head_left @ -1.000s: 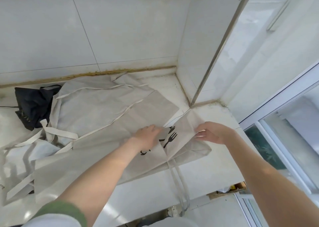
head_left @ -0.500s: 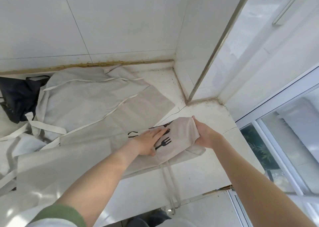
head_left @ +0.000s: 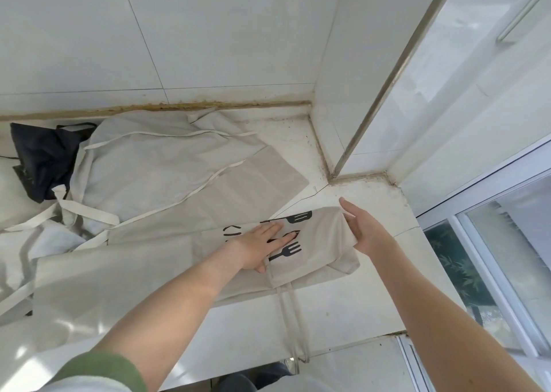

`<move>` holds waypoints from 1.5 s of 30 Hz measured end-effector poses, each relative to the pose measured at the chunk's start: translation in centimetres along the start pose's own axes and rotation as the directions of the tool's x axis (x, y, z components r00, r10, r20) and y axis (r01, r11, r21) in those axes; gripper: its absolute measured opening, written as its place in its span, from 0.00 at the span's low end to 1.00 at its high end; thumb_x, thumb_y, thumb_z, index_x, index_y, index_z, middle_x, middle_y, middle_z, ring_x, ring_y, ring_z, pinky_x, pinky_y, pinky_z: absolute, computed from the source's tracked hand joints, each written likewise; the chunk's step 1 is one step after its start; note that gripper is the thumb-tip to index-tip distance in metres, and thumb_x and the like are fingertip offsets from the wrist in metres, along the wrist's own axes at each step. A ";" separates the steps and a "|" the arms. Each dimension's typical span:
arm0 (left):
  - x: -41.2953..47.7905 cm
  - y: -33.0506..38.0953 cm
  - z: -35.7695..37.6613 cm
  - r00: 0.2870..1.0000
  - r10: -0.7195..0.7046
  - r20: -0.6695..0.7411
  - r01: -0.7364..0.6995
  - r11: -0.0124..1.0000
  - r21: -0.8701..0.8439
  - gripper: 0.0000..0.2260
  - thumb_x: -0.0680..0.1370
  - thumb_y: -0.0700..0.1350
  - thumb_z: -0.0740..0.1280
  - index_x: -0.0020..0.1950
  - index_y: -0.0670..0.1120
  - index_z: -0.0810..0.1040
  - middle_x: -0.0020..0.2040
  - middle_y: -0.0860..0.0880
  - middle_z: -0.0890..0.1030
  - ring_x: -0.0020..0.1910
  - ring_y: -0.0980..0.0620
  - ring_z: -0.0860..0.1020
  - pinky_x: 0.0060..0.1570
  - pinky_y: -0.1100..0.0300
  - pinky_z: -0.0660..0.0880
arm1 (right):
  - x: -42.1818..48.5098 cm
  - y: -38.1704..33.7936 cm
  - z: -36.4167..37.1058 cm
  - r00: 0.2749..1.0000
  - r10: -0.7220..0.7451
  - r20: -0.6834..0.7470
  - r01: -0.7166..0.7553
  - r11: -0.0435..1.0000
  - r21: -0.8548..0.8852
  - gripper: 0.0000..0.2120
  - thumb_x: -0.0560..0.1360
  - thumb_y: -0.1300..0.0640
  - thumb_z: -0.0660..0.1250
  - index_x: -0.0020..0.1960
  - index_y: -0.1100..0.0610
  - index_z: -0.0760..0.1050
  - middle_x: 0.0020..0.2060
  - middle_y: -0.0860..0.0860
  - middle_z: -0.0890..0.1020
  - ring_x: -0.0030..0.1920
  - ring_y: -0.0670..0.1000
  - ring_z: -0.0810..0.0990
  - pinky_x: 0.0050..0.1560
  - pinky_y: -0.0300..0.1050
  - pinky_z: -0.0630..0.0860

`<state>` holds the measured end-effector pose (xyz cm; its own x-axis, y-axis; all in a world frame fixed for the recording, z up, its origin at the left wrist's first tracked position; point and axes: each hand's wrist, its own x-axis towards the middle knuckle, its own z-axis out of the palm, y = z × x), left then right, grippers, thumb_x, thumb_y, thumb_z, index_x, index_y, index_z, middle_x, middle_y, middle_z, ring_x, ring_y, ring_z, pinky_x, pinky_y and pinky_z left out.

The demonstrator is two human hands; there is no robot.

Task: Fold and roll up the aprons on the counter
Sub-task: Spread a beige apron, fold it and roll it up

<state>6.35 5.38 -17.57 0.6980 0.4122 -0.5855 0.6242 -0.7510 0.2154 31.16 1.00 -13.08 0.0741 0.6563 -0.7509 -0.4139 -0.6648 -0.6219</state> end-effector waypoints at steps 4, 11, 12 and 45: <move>-0.1 -0.1 0.2 0.998 0.036 -0.056 -0.030 0.994 0.108 0.47 0.75 0.48 0.70 0.77 0.53 0.35 0.78 0.46 0.35 0.77 0.49 0.36 0.75 0.54 0.40 | 0.8 -0.6 -1.3 0.994 -0.098 -0.057 0.090 0.988 -0.129 0.36 0.76 0.66 0.66 0.77 0.56 0.52 0.53 0.57 0.81 0.53 0.55 0.79 0.51 0.46 0.76; -1.0 0.2 -0.7 0.989 -0.108 -0.098 0.086 0.975 -0.206 0.39 0.78 0.64 0.57 0.77 0.55 0.34 0.78 0.51 0.34 0.76 0.53 0.34 0.74 0.48 0.37 | 1.0 0.2 -2.1 0.985 -0.120 -0.123 0.077 0.948 -0.310 0.25 0.75 0.57 0.69 0.68 0.66 0.68 0.56 0.60 0.81 0.50 0.56 0.81 0.56 0.49 0.75; -0.9 0.2 -0.7 0.985 -0.132 -0.115 0.100 0.964 -0.246 0.34 0.80 0.63 0.52 0.77 0.55 0.35 0.78 0.52 0.36 0.76 0.54 0.35 0.75 0.49 0.37 | 1.0 0.5 -2.3 0.990 -0.081 -0.114 0.039 0.943 -0.330 0.29 0.72 0.48 0.72 0.64 0.66 0.72 0.56 0.60 0.81 0.52 0.56 0.82 0.58 0.50 0.76; -0.9 0.4 2.1 0.988 -0.051 -0.148 0.034 0.992 -0.118 0.49 0.71 0.70 0.62 0.76 0.55 0.31 0.75 0.48 0.27 0.71 0.51 0.25 0.71 0.48 0.29 | -2.6 7.2 -6.7 0.985 -0.161 -0.063 0.132 0.937 -0.323 0.13 0.77 0.71 0.60 0.61 0.67 0.73 0.46 0.59 0.79 0.46 0.56 0.79 0.52 0.47 0.76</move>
<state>5.29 3.63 -18.61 0.7093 0.5218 -0.4739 0.6844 -0.6707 0.2859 34.07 -7.95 -17.08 0.1964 0.7309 -0.6536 -0.0854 -0.6513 -0.7540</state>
